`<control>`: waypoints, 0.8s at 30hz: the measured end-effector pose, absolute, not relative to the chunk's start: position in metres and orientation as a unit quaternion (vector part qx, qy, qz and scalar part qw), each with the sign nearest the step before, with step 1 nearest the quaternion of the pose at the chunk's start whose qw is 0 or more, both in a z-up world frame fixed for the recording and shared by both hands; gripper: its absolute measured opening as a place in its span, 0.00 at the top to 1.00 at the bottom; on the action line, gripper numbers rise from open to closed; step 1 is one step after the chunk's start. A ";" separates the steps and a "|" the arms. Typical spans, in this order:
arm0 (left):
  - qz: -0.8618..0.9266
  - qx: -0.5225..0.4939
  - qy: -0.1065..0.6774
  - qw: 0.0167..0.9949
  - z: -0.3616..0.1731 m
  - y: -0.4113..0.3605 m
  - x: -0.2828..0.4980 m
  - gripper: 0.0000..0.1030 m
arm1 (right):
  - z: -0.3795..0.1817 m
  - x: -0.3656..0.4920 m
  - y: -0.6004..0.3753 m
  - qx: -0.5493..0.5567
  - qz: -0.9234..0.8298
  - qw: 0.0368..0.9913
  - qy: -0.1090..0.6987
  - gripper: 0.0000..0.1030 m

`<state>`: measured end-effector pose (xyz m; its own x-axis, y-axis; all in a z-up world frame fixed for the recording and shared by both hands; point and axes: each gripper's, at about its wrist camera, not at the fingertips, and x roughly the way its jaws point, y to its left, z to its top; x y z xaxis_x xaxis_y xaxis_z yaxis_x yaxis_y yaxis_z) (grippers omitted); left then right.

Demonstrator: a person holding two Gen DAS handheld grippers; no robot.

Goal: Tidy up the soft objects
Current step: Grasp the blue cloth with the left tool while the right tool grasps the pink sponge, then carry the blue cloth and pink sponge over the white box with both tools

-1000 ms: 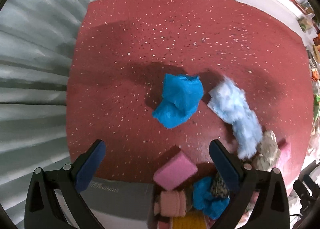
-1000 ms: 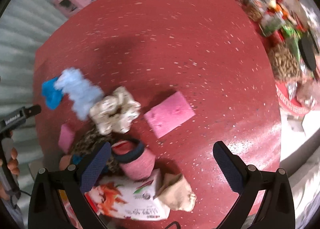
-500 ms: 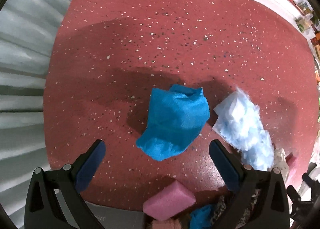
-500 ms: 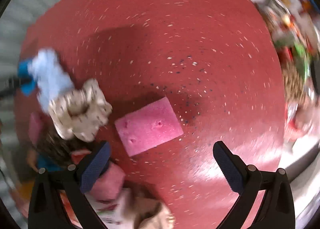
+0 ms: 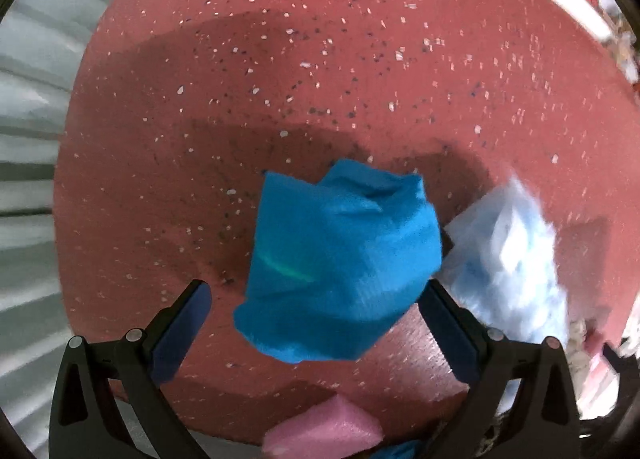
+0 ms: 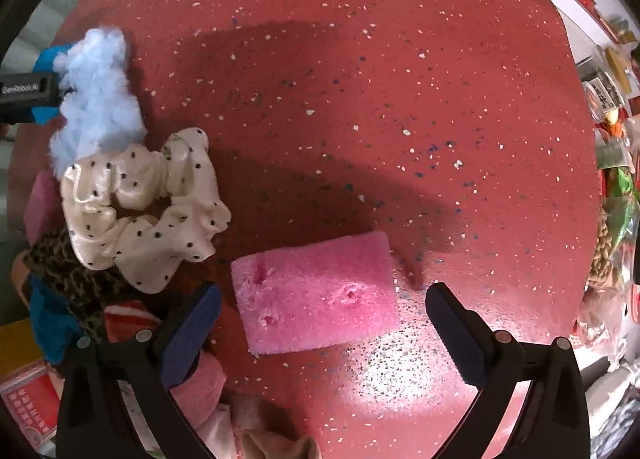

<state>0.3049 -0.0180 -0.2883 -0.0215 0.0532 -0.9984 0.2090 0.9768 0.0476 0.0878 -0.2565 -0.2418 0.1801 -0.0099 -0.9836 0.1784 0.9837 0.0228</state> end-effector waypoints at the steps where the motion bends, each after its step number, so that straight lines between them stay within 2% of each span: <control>1: -0.058 0.087 0.713 0.694 -0.290 -0.016 0.308 0.00 | -0.244 0.089 -0.258 0.072 -0.065 0.762 0.641 0.16; 4: -0.059 0.075 0.724 0.683 -0.295 -0.010 0.314 0.00 | -0.249 0.088 -0.263 0.080 -0.078 0.761 0.638 0.22; 5: -0.060 0.073 0.727 0.680 -0.297 -0.009 0.315 0.00 | -0.249 0.089 -0.263 0.083 -0.080 0.761 0.638 0.28; 8: -0.074 0.073 0.719 0.688 -0.294 -0.006 0.323 0.11 | -0.245 0.090 -0.267 0.093 -0.083 0.761 0.637 0.29; 11: -0.084 0.084 0.706 0.699 -0.284 -0.006 0.326 0.40 | -0.243 0.088 -0.268 0.092 -0.092 0.763 0.633 0.29; 12: -0.089 0.090 0.703 0.700 -0.281 -0.007 0.327 0.57 | -0.241 0.088 -0.269 0.094 -0.095 0.766 0.629 0.29; 13: -0.092 0.092 0.704 0.698 -0.280 -0.008 0.327 0.64 | -0.238 0.087 -0.271 0.097 -0.097 0.768 0.625 0.29; 15: -0.099 0.083 0.703 0.700 -0.276 -0.005 0.329 0.67 | -0.229 0.084 -0.274 0.107 -0.099 0.774 0.616 0.29; 24: -0.124 0.067 0.681 0.718 -0.228 -0.004 0.315 0.67 | -0.197 0.062 -0.290 0.167 -0.119 0.793 0.573 0.29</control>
<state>0.3151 -0.0040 -0.2277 0.0405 -0.0873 -0.9954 0.2702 0.9600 -0.0732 0.0618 -0.2903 -0.1971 0.3140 0.0034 -0.9494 0.3807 0.9156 0.1292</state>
